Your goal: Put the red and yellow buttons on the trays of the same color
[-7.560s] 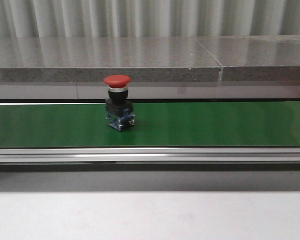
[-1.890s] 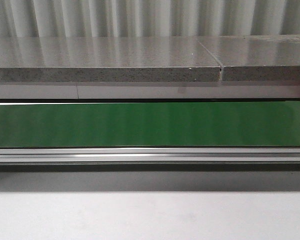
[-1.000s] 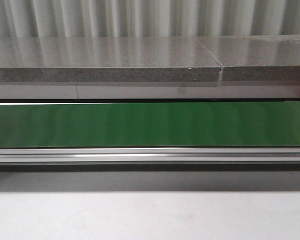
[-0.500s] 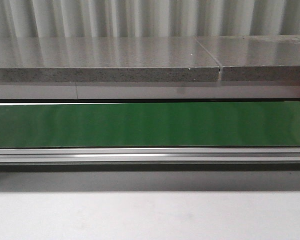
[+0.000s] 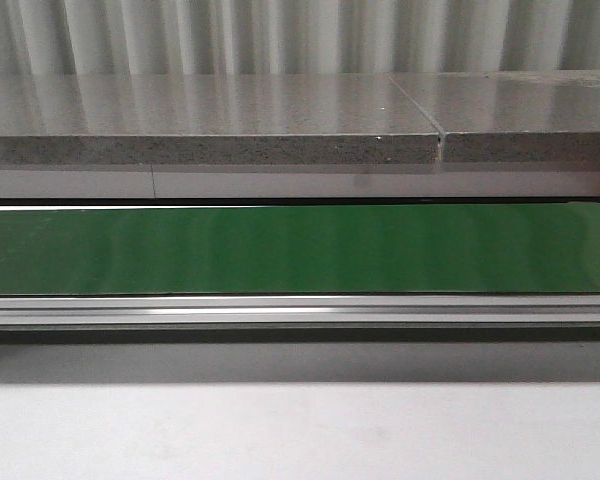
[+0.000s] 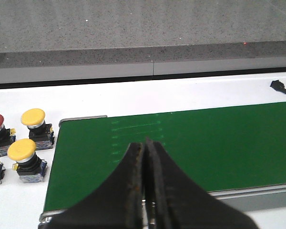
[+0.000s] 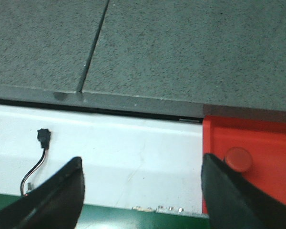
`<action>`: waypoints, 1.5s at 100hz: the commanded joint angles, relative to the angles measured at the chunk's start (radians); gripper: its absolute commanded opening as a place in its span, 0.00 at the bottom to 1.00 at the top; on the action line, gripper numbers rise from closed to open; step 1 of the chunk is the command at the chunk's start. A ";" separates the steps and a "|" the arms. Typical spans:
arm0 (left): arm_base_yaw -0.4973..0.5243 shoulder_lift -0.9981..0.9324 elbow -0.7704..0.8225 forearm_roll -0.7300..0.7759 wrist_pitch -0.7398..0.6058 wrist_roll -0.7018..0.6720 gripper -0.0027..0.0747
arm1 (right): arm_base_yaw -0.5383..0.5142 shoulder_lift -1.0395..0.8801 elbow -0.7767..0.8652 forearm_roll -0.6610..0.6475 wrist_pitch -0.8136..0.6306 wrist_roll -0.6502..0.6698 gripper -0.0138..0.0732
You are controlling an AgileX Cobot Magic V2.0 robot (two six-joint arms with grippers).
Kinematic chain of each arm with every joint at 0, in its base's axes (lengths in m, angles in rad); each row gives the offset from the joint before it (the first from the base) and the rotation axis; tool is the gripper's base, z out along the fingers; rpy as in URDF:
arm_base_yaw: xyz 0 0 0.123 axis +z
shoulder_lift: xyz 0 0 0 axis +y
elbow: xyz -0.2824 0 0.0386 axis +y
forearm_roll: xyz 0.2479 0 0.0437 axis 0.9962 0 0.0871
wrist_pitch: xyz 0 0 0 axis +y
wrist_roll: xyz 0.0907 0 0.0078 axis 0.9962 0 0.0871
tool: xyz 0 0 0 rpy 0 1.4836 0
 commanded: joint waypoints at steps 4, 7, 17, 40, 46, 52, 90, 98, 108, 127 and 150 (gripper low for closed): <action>-0.007 0.001 -0.028 -0.016 -0.081 -0.003 0.01 | 0.037 -0.163 0.122 0.030 -0.085 -0.044 0.76; -0.007 0.001 -0.028 -0.016 -0.081 -0.003 0.01 | 0.045 -0.192 0.158 0.030 -0.097 -0.047 0.76; -0.007 0.001 -0.028 -0.016 -0.081 -0.003 0.01 | 0.068 -0.300 0.282 0.030 -0.121 -0.052 0.76; -0.007 0.001 -0.028 -0.016 -0.081 -0.003 0.01 | 0.071 -0.520 0.558 0.032 -0.132 -0.052 0.76; -0.007 0.001 -0.028 -0.016 -0.081 -0.003 0.01 | 0.071 -0.579 0.617 0.055 -0.141 -0.052 0.76; -0.007 0.001 -0.028 -0.016 -0.081 -0.003 0.01 | 0.071 -0.636 0.674 0.079 -0.152 -0.052 0.76; -0.007 0.001 -0.028 -0.016 -0.081 -0.003 0.01 | 0.071 -0.797 0.810 0.084 -0.128 -0.052 0.45; -0.007 0.001 -0.028 -0.016 -0.081 -0.003 0.01 | 0.071 -0.797 0.810 0.084 -0.124 -0.052 0.26; -0.007 0.001 -0.028 -0.016 -0.081 -0.003 0.01 | 0.071 -0.797 0.810 0.084 -0.124 -0.052 0.07; -0.007 0.001 -0.028 -0.016 -0.081 -0.003 0.01 | 0.090 -0.797 0.810 0.084 -0.125 -0.052 0.09; -0.007 0.001 -0.028 -0.016 -0.081 -0.003 0.01 | 0.128 -0.797 0.810 0.084 -0.123 -0.052 0.09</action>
